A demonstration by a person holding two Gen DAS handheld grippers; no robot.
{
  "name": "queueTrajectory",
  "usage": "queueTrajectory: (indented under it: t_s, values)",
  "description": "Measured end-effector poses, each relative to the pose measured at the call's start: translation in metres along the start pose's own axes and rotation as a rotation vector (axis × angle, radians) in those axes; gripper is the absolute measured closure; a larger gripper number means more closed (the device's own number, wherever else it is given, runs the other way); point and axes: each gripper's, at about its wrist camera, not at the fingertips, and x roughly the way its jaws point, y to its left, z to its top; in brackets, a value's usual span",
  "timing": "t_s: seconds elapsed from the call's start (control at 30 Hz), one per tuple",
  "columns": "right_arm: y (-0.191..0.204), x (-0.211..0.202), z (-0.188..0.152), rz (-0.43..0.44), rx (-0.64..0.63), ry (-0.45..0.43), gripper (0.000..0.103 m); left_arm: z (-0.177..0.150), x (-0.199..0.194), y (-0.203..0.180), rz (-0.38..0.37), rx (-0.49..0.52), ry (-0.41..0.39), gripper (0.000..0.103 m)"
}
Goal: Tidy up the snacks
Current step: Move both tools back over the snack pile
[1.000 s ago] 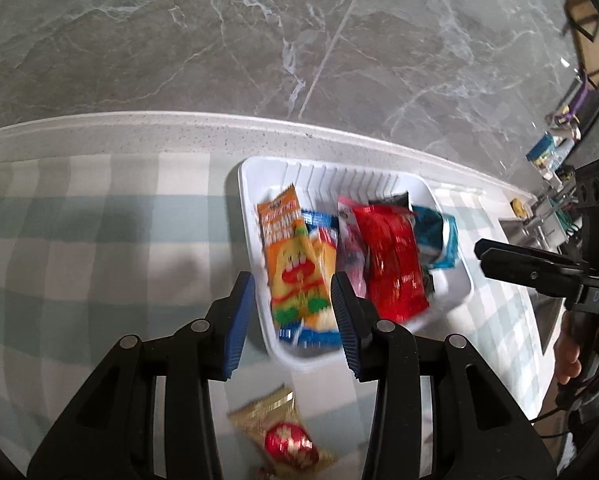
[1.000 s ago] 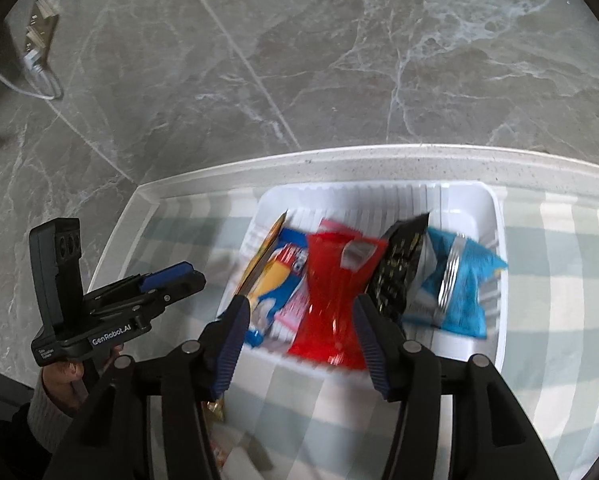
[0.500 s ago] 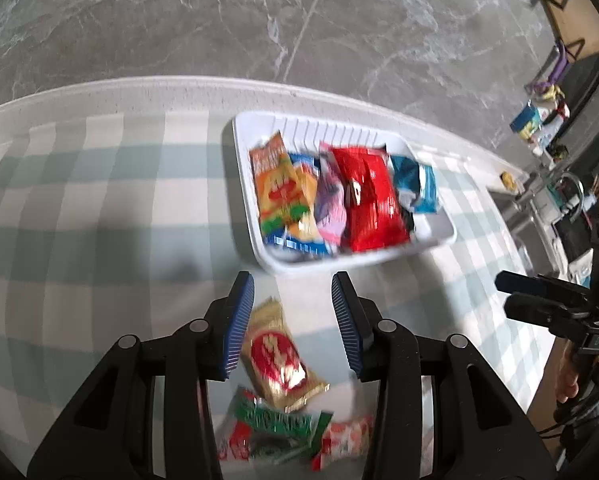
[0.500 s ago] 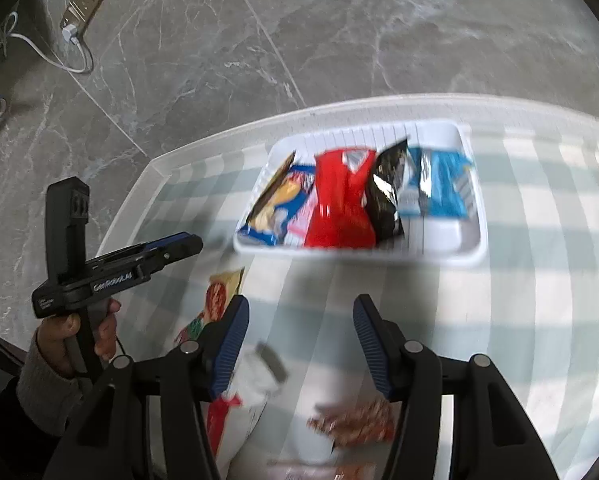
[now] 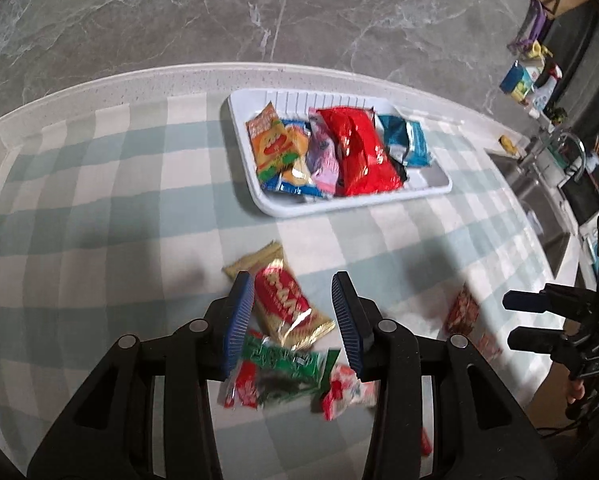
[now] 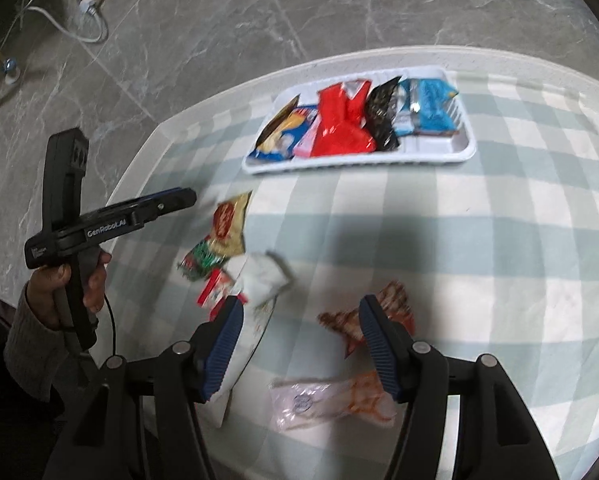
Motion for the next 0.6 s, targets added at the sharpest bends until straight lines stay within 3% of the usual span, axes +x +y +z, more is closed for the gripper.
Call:
queueTrajectory:
  t_s: [0.37,0.6]
  values:
    - [0.003,-0.008,-0.025,-0.027,0.018,-0.005,0.040,-0.022,-0.007,0.007,-0.018,0.005,0.023,0.064]
    - [0.001,-0.011,-0.052,-0.055,0.049,0.007,0.040,-0.044,-0.005,0.004,-0.015,0.107,0.074,0.064]
